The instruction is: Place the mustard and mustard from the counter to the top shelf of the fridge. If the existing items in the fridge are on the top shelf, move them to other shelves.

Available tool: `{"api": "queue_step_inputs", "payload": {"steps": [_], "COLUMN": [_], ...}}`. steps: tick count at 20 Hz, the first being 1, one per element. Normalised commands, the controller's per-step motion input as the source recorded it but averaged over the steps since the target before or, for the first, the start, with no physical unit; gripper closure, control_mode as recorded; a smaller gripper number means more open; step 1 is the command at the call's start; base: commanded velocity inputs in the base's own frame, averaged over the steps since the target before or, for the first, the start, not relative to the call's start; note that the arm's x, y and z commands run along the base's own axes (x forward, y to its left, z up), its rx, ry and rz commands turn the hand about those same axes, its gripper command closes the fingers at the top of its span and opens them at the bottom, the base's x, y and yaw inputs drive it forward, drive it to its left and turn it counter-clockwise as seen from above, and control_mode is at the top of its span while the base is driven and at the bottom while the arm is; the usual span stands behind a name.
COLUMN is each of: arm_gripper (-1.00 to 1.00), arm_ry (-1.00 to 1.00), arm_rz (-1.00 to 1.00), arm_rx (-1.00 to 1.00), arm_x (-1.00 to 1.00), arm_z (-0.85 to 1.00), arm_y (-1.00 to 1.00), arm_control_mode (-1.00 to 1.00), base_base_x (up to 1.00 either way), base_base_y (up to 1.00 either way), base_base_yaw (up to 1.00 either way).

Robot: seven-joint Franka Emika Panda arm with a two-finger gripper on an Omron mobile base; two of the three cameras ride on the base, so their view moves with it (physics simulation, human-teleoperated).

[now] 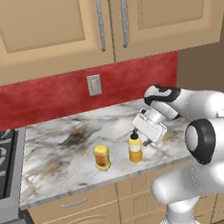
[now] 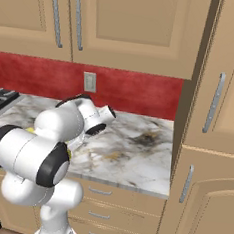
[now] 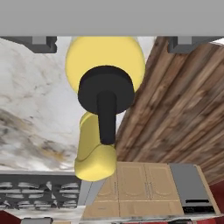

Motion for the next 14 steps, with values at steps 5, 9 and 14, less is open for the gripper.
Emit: {"api": "queue_step_inputs", "payload": {"steps": [5,9,14], "arm_gripper": [-1.00,-1.00,-1.00], "arm_ry": [0.00,0.00,0.00], "arm_rz": [-0.04,-0.01,0.00], "arm_rx": [0.00,0.00,0.00], "arm_x": [-0.10,-0.01,-0.06], "arm_z": [-0.06,0.00,0.00], "arm_y": [0.00,0.00,0.05], "arm_control_mode": [-1.00,-1.00,-1.00], "base_base_x": [0.00,0.00,0.00], "base_base_y": [0.00,0.00,0.00], "base_base_yaw": [0.00,0.00,0.00]}}
